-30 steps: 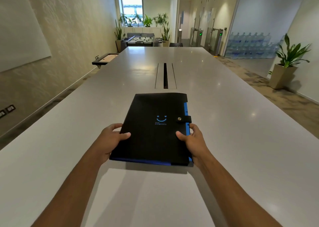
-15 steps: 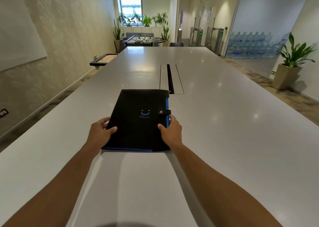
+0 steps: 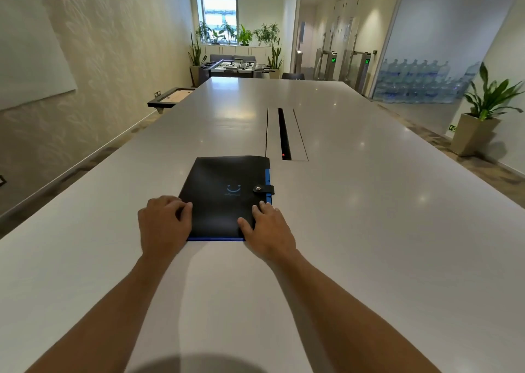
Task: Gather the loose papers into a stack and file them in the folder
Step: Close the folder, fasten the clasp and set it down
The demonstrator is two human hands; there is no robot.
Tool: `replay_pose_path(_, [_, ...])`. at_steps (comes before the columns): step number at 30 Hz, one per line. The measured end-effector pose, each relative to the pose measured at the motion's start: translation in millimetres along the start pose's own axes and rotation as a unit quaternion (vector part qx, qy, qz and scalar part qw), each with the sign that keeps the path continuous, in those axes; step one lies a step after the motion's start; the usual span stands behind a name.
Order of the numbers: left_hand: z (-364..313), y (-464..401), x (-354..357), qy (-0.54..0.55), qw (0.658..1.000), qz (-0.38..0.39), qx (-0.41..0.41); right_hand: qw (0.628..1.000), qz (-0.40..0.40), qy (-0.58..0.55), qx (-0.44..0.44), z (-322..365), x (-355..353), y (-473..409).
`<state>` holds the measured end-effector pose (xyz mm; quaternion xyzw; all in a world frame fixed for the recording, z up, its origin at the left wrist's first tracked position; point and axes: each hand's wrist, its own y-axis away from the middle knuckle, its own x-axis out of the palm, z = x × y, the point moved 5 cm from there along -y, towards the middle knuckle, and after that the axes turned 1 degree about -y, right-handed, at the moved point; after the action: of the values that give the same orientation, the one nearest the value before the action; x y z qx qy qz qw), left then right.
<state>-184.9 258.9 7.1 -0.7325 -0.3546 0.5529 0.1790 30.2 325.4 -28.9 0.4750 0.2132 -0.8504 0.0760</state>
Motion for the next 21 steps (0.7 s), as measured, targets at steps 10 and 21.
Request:
replay_pose_path(10, [-16.1,19.1,15.6,0.017,0.982,0.156,0.107,0.999,0.010,0.009,-0.038,9.6,0.6,6.3])
replay_pose_path(21, [-2.0,11.0,54.3,-0.032,0.954,0.283,0.094,0.994,0.087,0.055,-0.030,4.4,15.2,-4.2])
